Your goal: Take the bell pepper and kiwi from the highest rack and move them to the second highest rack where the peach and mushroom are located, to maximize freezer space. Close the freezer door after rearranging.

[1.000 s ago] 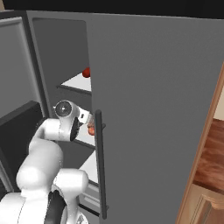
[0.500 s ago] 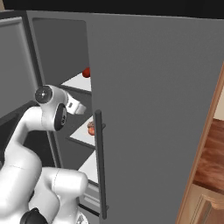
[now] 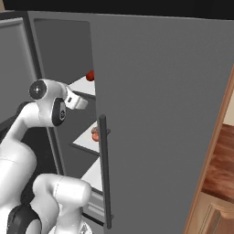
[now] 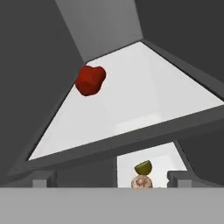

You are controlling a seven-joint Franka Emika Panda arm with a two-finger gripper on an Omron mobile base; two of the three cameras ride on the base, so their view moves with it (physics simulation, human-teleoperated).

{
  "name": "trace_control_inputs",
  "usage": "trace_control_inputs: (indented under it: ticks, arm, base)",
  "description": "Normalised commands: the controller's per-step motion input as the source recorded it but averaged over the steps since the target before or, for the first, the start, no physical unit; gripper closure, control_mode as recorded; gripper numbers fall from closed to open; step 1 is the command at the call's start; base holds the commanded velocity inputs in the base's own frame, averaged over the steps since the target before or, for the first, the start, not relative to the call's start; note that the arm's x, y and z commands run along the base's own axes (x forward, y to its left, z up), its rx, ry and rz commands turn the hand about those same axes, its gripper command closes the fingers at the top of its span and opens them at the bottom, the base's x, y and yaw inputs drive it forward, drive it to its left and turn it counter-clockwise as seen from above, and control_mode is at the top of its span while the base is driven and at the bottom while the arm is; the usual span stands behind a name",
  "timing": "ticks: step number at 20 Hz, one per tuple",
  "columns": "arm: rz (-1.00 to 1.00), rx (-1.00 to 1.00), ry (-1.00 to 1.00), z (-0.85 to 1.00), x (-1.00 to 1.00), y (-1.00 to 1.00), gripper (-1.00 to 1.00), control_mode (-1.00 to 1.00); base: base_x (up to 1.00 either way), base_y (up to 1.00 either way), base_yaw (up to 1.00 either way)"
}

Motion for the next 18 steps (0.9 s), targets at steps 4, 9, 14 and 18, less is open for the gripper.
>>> trace_control_inputs:
  ticks: [4,9,14,18]
  arm:
    - [0.0,0.0,0.01,0.35,0.53,0.0,-1.0,-1.0]
    - [0.0,0.0,0.02,0.44,0.52,0.0,-1.0,-1.0]
    - [0.0,0.0,0.11,0.18,0.52,0.0,-1.0,-1.0]
    - [0.0,0.0,0.2,0.0,0.57,0.0,-1.0,-1.0]
  base:
    - [0.0,0.0,0.0]
    - [0.0,0.0,0.0]
    - [0.0,0.0,0.0]
    - [0.0,0.0,0.0]
